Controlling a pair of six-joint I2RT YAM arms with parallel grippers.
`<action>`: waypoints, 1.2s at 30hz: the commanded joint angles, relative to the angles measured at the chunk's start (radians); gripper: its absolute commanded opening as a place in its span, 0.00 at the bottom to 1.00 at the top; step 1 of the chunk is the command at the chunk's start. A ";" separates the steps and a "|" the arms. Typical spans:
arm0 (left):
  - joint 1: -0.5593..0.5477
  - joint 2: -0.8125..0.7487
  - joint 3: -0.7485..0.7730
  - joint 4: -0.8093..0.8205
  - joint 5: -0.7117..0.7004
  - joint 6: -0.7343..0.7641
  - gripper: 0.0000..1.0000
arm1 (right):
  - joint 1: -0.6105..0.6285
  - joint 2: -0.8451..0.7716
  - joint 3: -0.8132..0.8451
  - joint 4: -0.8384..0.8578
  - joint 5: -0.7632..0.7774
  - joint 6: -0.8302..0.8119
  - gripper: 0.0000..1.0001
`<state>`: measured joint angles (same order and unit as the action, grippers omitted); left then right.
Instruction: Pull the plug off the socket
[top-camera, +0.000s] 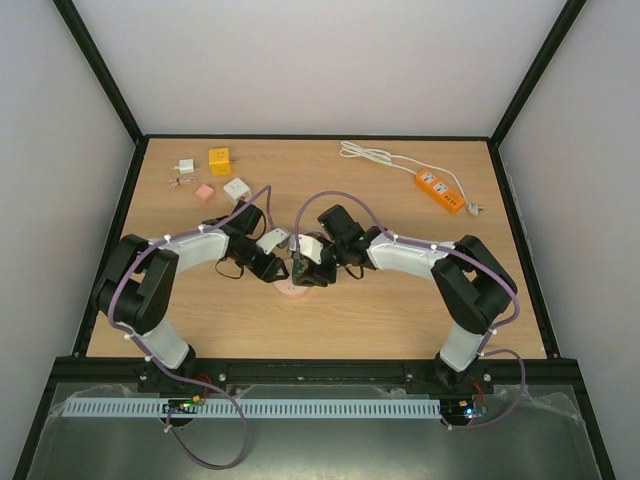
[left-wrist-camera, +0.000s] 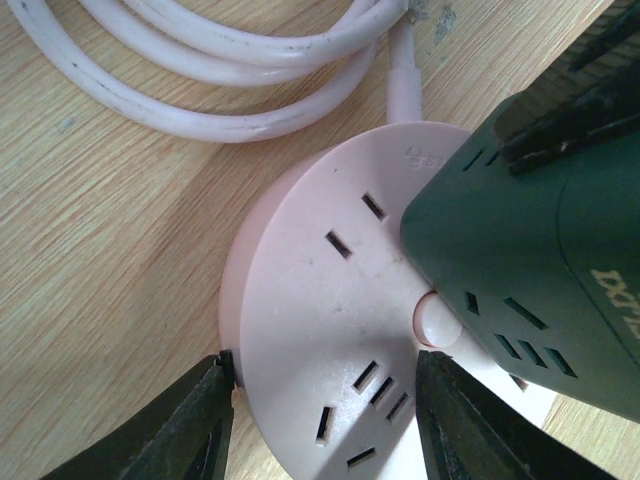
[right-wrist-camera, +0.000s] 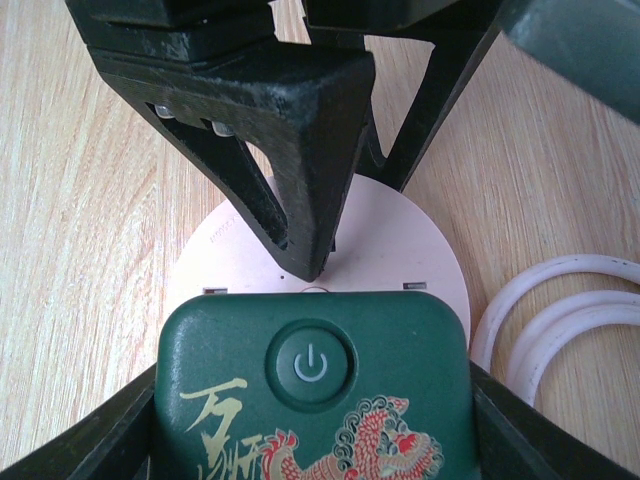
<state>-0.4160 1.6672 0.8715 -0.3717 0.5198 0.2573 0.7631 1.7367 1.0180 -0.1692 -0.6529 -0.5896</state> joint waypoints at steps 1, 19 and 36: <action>-0.006 0.064 -0.014 -0.003 -0.184 0.006 0.51 | 0.008 -0.061 0.014 0.010 -0.021 0.015 0.33; -0.050 0.098 -0.015 -0.014 -0.262 0.011 0.50 | 0.007 -0.063 0.060 -0.052 -0.043 0.085 0.21; -0.076 0.124 -0.013 -0.012 -0.314 0.011 0.50 | 0.007 -0.127 0.018 -0.054 0.002 -0.007 0.20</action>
<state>-0.4843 1.7035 0.9154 -0.2996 0.4473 0.2531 0.7609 1.6836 1.0142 -0.2462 -0.5571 -0.5869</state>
